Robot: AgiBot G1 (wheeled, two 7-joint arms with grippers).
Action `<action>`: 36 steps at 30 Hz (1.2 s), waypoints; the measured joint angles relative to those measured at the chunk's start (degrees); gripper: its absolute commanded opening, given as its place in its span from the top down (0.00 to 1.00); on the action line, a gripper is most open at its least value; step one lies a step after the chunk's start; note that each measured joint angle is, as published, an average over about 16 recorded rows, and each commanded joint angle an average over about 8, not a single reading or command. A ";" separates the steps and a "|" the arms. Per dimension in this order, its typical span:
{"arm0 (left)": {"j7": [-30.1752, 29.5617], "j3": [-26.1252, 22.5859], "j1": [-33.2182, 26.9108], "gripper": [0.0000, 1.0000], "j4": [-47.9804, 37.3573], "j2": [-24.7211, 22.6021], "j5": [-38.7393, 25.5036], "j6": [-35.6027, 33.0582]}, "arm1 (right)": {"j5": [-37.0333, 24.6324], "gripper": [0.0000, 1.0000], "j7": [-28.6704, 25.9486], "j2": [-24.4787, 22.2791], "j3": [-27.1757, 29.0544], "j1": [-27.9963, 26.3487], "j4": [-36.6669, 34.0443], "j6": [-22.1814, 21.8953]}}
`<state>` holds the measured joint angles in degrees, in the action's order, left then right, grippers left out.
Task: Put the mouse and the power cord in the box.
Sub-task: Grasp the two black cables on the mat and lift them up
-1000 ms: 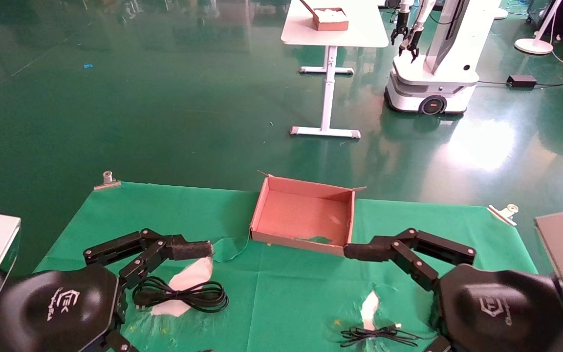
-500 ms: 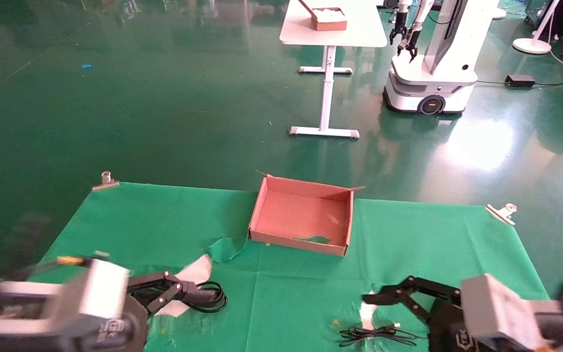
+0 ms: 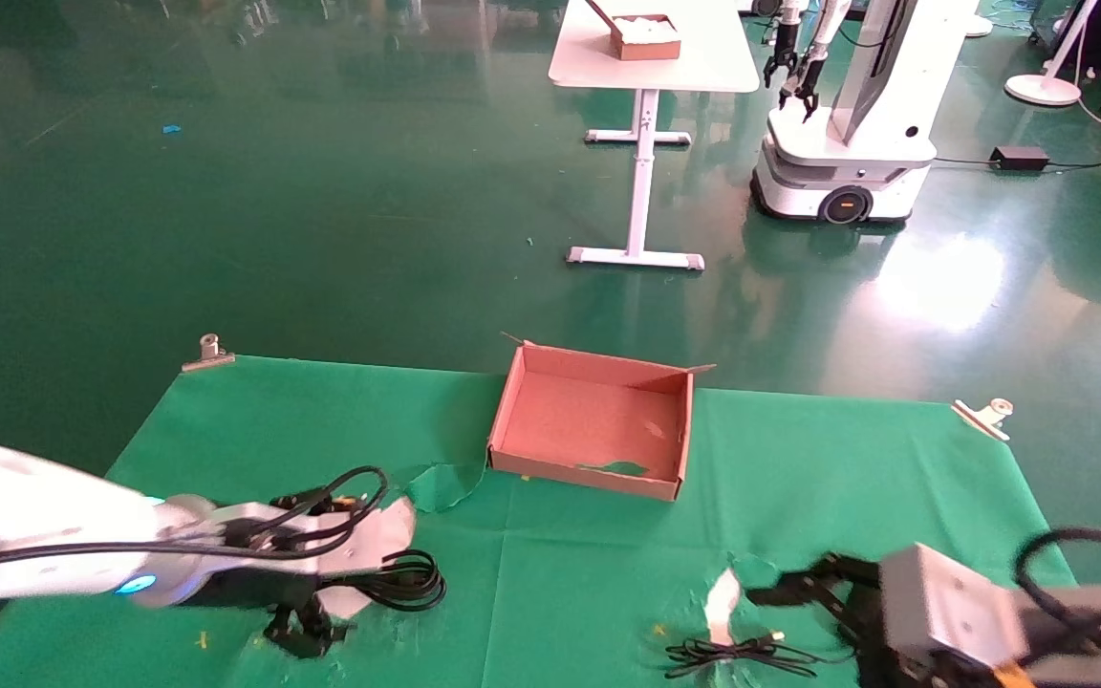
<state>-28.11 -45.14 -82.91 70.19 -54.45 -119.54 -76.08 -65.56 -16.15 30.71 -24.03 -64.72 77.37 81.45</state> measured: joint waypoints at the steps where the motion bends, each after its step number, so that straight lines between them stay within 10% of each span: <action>1: -0.16 -0.55 -0.11 0.00 -0.92 -0.95 -1.57 0.72 | 0.21 0.00 0.06 -0.30 0.11 0.35 0.01 -0.04; 16: -0.60 -5.53 -1.80 0.00 -14.32 -10.99 -14.95 8.04 | -1.81 0.00 0.89 -2.44 -0.15 1.28 0.24 0.18; 36: 0.35 -6.34 -3.00 0.00 -19.44 -13.55 -16.62 9.41 | -39.40 0.00 -4.31 18.21 -15.10 -12.81 -10.25 -2.55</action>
<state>-27.76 -51.48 -85.91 50.75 -68.00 -136.16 -66.66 -104.95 -20.46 48.92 -39.14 -77.53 67.12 78.90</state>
